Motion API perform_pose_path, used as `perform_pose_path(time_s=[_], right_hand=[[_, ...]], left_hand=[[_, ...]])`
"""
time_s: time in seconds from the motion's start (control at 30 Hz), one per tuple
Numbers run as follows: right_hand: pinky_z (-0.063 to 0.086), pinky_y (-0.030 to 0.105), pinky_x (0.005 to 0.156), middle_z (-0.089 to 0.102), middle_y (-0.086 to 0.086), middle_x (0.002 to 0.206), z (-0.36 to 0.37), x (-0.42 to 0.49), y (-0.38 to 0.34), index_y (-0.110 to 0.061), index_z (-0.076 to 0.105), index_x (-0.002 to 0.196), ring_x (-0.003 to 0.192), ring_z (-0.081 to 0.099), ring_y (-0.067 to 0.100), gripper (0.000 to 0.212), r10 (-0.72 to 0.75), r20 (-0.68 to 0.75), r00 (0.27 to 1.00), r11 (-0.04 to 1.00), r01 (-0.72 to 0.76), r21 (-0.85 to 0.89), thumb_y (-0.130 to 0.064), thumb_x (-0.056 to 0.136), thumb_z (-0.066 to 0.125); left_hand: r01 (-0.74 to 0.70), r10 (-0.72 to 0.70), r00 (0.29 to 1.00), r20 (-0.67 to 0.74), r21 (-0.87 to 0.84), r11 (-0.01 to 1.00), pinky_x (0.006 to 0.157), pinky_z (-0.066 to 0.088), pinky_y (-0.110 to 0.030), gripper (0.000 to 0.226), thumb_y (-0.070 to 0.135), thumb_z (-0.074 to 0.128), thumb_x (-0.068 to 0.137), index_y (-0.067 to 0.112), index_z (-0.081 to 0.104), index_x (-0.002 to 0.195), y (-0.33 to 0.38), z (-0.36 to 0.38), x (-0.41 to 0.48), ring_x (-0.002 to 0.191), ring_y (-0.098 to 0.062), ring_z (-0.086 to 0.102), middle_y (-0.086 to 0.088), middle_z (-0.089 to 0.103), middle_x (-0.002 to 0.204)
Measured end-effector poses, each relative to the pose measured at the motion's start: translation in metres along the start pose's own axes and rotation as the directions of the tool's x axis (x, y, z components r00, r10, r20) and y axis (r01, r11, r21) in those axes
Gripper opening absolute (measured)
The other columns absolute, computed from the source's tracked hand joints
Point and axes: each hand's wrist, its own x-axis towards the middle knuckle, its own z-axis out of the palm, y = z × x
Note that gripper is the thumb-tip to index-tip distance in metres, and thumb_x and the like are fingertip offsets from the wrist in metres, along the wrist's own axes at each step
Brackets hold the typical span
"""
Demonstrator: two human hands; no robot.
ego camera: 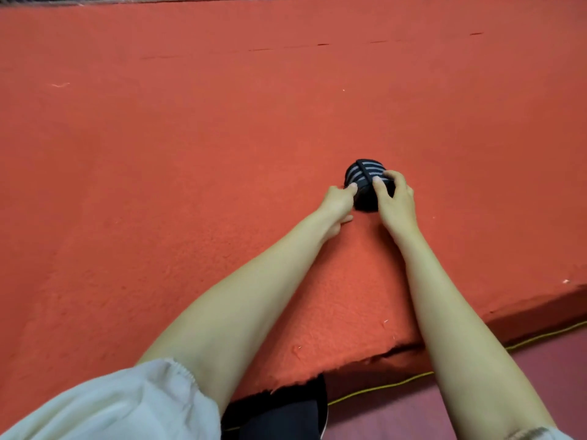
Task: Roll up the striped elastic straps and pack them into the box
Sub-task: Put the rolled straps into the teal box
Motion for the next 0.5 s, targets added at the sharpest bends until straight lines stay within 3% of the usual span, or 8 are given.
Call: perform_pose_path(time_s=[0.07,0.13,0.27,0.33,0.4,0.5], right_hand=[[0.038,0.026,0.09,0.054,0.009,0.124,0.002,0.004,-0.005,-0.026,0.054,0.111,0.111,0.052,0.018,0.024,0.037,-0.023,0.999,0.996,-0.035,0.084,-0.043,0.094,0.05],[0.043,0.031,0.092,0.052,0.009,0.119,0.003,0.002,-0.007,-0.024,0.052,0.104,0.103,0.052,0.016,0.019,0.035,-0.031,0.999,0.994,-0.031,0.106,-0.037,0.091,0.056],[0.039,0.027,0.095,0.04,0.004,0.113,0.01,-0.025,-0.014,-0.022,0.048,0.101,0.107,0.043,0.013,0.019,0.016,0.048,0.999,0.988,-0.023,0.154,-0.023,0.088,0.063],[0.037,0.017,0.086,0.04,0.004,0.113,0.012,-0.045,-0.019,-0.021,0.047,0.099,0.107,0.041,0.012,0.02,-0.015,0.102,0.995,0.99,0.0,0.142,-0.02,0.088,0.063],[0.036,0.007,0.075,0.043,0.006,0.115,0.015,-0.066,-0.024,-0.02,0.048,0.097,0.102,0.044,0.011,0.02,-0.039,0.155,0.987,0.99,0.018,0.139,-0.017,0.086,0.064],[0.041,0.019,0.073,0.052,0.008,0.116,0.02,-0.098,-0.035,-0.027,0.045,0.094,0.086,0.05,0.008,0.029,-0.092,0.261,0.961,0.987,0.053,0.154,-0.027,0.077,0.069]], left_hand=[[0.062,-0.056,0.997,0.048,-0.125,0.99,0.093,0.042,-0.035,0.042,0.029,0.042,0.1,0.006,0.043,0.136,0.001,0.001,0.009,0.123,-0.022,0.049,-0.008,0.05,0.137],[0.08,-0.074,0.997,0.037,-0.173,0.982,0.09,0.044,-0.034,0.041,0.03,0.044,0.099,0.008,0.046,0.134,0.002,0.001,0.011,0.119,-0.023,0.053,-0.009,0.056,0.132],[0.014,-0.026,0.998,-0.058,-0.201,0.979,0.058,0.048,-0.025,0.051,0.035,0.063,0.088,0.005,0.047,0.126,0.0,-0.013,0.002,0.091,-0.019,0.064,-0.011,0.063,0.12],[-0.029,0.016,0.995,-0.099,-0.129,0.991,0.06,0.05,-0.025,0.056,0.037,0.072,0.077,0.004,0.053,0.119,-0.01,-0.029,-0.011,0.09,-0.018,0.066,-0.011,0.066,0.115],[-0.076,0.072,0.99,-0.121,-0.025,0.997,0.071,0.055,-0.031,0.064,0.045,0.076,0.063,0.007,0.058,0.112,-0.024,-0.048,-0.033,0.091,-0.019,0.068,-0.01,0.069,0.108],[-0.131,0.133,0.98,-0.151,0.024,0.991,0.076,0.055,-0.028,0.054,0.036,0.08,0.069,0.009,0.057,0.111,-0.046,-0.08,-0.074,0.09,-0.013,0.066,-0.003,0.068,0.104]])
